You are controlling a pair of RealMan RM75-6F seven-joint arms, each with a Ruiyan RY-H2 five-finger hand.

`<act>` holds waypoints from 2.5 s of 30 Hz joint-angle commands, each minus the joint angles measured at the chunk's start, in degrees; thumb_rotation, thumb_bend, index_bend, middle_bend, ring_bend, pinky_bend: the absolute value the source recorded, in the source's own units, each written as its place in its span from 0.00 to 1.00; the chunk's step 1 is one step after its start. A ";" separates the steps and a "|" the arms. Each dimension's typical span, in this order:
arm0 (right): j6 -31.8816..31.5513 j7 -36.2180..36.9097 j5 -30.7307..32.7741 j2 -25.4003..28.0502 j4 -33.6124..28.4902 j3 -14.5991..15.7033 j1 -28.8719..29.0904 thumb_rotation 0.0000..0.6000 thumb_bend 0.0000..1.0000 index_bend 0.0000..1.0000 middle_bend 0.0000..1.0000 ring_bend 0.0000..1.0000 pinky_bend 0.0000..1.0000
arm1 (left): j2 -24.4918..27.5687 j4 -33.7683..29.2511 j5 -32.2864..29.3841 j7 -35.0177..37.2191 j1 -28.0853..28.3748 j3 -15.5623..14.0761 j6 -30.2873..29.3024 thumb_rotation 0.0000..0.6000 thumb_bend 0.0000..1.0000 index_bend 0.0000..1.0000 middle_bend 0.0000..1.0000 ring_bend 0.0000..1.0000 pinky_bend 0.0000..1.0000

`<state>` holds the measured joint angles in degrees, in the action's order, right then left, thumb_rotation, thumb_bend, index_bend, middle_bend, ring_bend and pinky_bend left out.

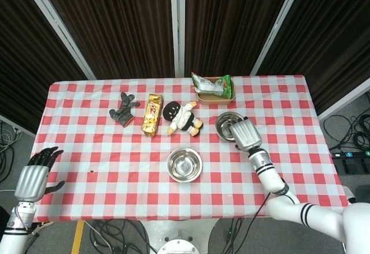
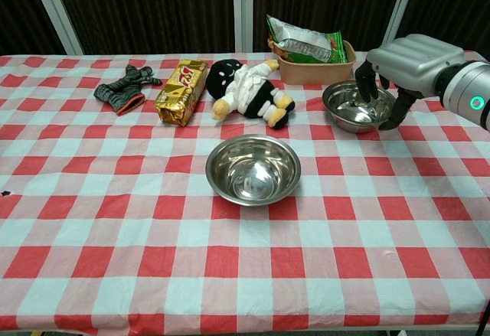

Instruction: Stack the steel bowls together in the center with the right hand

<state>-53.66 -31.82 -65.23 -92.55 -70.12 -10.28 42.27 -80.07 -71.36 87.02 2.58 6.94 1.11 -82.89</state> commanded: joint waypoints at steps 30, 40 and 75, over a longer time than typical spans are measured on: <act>8.65 7.28 0.83 -12.42 20.41 -0.50 5.48 1.00 0.10 0.56 0.51 0.42 0.42 | -1.13 3.55 -1.45 2.33 0.88 -0.03 2.70 1.00 0.14 0.23 0.25 0.15 0.22; 8.47 7.27 1.00 -12.76 20.91 -1.01 5.59 1.00 0.19 0.66 0.58 0.46 0.45 | -1.04 3.29 -1.39 2.97 1.33 0.13 2.98 1.00 0.14 0.23 0.25 0.15 0.22; -4.61 3.92 -8.26 -4.81 -1.58 0.49 3.01 1.00 0.28 0.75 0.65 0.54 0.55 | -1.35 3.29 -2.00 3.02 1.75 0.37 3.21 1.00 0.13 0.23 0.25 0.15 0.22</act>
<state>-54.57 -26.18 -69.83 -100.70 -63.75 -11.05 46.19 -81.40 -68.07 85.02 5.60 8.69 1.47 -79.67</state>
